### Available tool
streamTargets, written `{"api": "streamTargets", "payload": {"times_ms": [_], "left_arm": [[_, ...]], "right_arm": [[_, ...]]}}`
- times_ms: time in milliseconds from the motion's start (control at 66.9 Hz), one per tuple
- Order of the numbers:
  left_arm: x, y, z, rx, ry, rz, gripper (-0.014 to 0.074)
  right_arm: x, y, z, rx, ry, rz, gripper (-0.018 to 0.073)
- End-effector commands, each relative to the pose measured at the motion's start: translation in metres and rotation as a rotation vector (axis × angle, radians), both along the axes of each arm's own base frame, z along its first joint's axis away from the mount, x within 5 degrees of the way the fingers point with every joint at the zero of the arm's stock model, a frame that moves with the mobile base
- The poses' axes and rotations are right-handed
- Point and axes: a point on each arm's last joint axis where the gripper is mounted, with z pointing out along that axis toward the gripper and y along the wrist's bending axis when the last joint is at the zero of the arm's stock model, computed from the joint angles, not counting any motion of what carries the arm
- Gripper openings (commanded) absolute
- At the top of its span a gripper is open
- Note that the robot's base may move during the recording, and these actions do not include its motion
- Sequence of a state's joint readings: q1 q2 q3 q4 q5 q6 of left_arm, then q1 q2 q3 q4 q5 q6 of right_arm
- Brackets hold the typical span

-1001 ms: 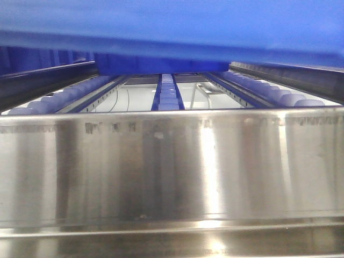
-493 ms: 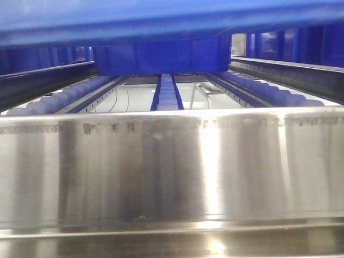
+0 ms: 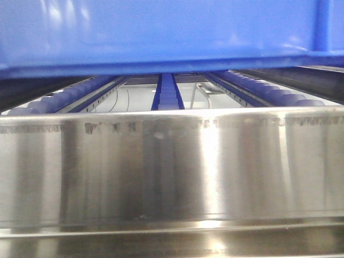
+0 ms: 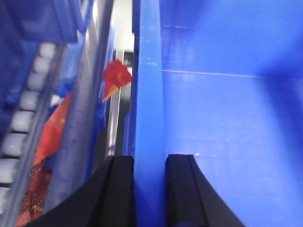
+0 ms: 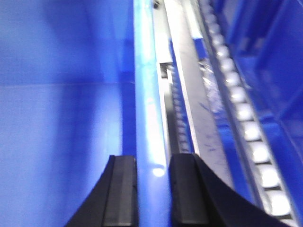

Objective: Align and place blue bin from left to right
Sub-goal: 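Lower the blue bin with both grippers onto the empty roller lane, then open both grippers to release the bin rims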

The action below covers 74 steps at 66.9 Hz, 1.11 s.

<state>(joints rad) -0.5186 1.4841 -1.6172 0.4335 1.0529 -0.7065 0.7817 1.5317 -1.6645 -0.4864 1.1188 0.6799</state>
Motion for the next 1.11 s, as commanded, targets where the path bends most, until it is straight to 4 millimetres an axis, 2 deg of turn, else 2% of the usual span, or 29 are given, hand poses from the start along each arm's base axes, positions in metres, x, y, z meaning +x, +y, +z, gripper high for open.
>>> {"api": "streamTargets", "payload": {"times_ms": [0,209,538,628,807,852,1016,1091], "left_arm": [[0.004,-0.012,0.006,-0.068,-0.069,-0.058,-0.0111],[0.011,-0.014,-0.002,-0.037,-0.052,-0.052,-0.0111],[0.011,-0.014,-0.005,-0.026,-0.027,-0.042,-0.0104],[0.01,-0.014,-0.006,-0.028,-0.016,-0.04,-0.0032],[0.01,-0.013,-0.007,-0.02,-0.006,-0.034,0.0223],[0.01,-0.013,-0.007,-0.018,-0.007,-0.033,0.0268],[0.01,-0.012,-0.007,-0.017,-0.008,-0.033,0.0356],[0.01,-0.012,-0.007,-0.014,-0.009,-0.033,0.0361]], "right_arm": [[0.004,0.01,0.007,0.068,-0.063,0.043,-0.007],[0.01,0.017,-0.003,0.063,-0.039,0.049,-0.007],[0.013,0.021,-0.006,0.053,-0.041,0.063,-0.0066],[0.013,0.02,-0.007,0.044,-0.036,0.063,-0.0066],[0.012,0.02,-0.007,0.042,-0.033,0.061,-0.0063],[0.012,0.02,-0.007,0.042,-0.033,0.061,-0.0036],[0.012,0.019,-0.008,0.038,-0.028,0.058,0.0254],[0.012,0.019,-0.008,0.034,-0.023,0.055,0.0302]]}}
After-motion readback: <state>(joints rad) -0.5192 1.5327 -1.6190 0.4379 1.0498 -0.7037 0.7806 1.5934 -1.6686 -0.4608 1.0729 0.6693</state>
